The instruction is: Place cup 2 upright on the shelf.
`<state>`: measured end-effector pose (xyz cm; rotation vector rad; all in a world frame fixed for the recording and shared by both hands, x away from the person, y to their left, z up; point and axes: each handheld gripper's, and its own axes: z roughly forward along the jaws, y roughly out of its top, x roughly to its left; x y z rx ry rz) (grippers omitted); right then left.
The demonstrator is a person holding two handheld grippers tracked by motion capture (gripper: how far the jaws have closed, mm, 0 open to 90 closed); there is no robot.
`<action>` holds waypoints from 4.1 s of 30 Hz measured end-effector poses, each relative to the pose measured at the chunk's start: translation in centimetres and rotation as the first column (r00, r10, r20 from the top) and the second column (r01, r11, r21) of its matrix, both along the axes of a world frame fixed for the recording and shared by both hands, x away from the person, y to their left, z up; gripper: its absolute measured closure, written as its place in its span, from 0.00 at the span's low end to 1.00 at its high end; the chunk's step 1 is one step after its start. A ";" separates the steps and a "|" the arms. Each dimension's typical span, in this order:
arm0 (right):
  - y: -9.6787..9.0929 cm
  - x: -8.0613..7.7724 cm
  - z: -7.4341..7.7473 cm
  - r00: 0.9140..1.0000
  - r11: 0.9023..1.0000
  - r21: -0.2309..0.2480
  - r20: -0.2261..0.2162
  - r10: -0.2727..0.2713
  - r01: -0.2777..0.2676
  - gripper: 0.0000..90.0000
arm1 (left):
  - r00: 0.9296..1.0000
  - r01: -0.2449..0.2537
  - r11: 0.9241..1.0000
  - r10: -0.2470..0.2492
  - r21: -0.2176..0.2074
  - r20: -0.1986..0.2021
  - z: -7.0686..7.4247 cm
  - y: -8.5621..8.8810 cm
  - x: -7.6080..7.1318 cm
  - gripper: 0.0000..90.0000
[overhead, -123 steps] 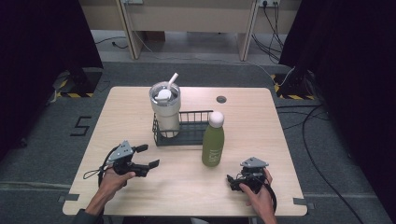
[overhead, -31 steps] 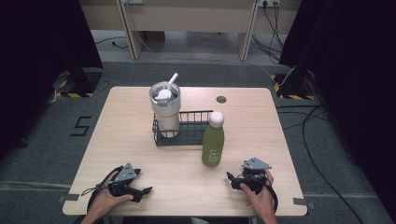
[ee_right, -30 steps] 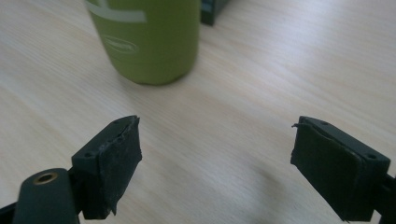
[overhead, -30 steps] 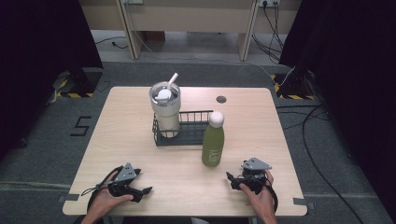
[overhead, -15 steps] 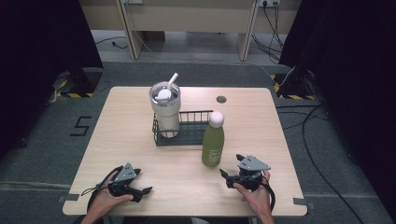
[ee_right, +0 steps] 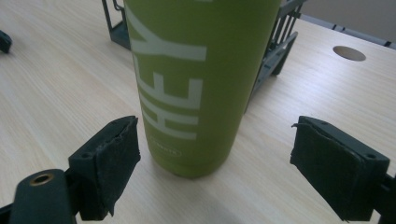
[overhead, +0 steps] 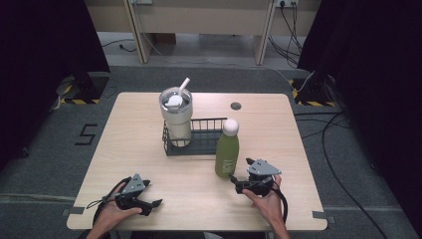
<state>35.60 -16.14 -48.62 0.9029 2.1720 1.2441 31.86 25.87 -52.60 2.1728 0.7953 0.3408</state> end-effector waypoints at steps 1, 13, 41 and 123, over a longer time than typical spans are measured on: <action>0.0 0.0 0.0 1.000 1.000 0.000 0.000 0.000 0.000 0.17 | 1.000 0.000 1.000 0.000 0.000 0.000 0.0 0.0 0.0 0.15; 1.7 1.4 0.5 0.998 0.997 0.056 0.025 0.052 -0.053 0.17 | 1.000 -0.001 1.000 0.001 0.000 0.001 0.0 0.0 0.0 0.15; 3.5 4.0 0.0 0.996 0.988 0.128 0.029 0.079 -0.082 0.22 | 1.000 -0.002 1.000 0.002 0.001 0.002 0.0 0.0 0.0 0.15; 6.5 6.0 9.5 0.987 0.980 0.155 0.114 0.111 -0.128 0.23 | 1.000 -0.010 1.000 0.010 -0.001 0.004 0.0 0.0 -0.1 0.15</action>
